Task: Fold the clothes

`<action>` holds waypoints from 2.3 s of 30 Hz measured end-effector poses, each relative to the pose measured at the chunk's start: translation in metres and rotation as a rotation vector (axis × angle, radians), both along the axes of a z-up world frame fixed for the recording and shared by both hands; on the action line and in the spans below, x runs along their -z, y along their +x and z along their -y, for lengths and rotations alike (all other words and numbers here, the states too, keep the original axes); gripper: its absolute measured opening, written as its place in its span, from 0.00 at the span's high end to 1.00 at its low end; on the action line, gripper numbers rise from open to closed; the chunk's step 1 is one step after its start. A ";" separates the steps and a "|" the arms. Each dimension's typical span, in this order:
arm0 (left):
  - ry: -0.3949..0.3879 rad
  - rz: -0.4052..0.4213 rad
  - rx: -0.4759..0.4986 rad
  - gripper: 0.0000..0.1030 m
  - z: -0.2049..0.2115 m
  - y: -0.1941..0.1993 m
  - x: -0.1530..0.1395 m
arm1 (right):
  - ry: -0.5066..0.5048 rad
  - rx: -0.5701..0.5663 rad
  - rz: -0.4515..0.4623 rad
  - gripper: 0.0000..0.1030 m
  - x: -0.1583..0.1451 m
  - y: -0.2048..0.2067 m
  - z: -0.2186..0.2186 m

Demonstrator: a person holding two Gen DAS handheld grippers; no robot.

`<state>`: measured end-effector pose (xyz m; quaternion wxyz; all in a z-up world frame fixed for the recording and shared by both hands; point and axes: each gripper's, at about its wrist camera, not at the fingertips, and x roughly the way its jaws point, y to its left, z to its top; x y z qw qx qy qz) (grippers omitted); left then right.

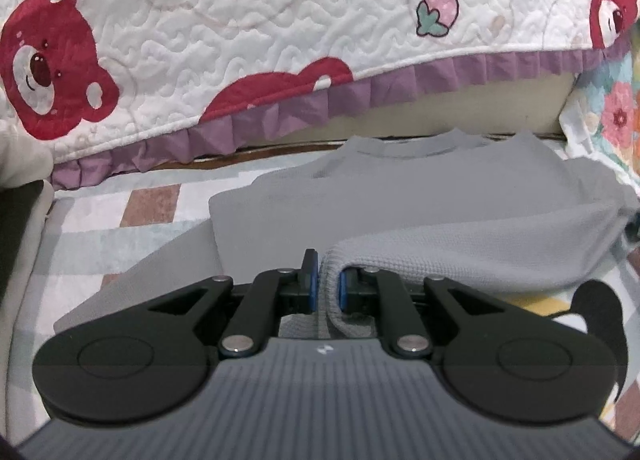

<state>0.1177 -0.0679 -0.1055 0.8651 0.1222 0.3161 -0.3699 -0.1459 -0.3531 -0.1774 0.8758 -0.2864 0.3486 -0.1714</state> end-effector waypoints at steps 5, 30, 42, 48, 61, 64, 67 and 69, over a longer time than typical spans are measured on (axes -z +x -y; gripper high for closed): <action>0.046 0.008 0.017 0.86 0.004 -0.002 0.008 | 0.226 0.132 0.127 0.97 -0.037 0.015 0.039; -0.018 -0.252 -0.036 0.78 -0.006 0.032 0.045 | 0.693 0.102 -0.007 0.52 -0.007 0.061 0.114; 0.098 -0.117 0.137 0.77 -0.002 0.008 0.047 | 0.851 0.271 0.276 0.91 -0.019 0.044 0.140; 0.117 -0.075 0.123 0.85 0.003 0.005 0.050 | 0.744 0.286 0.260 0.91 -0.026 0.053 0.130; 0.066 -0.075 0.084 0.94 0.001 0.004 0.044 | 0.659 0.245 0.177 0.73 -0.003 0.060 0.123; 0.052 -0.026 0.080 0.94 0.001 -0.001 0.037 | 0.654 0.281 0.272 0.91 -0.011 0.055 0.121; 0.040 0.070 0.071 0.95 -0.007 -0.015 0.015 | 0.665 0.311 0.437 0.92 -0.037 0.036 0.110; -0.009 0.095 0.050 0.95 -0.020 -0.024 -0.003 | 0.651 0.300 0.497 0.92 -0.061 0.020 0.095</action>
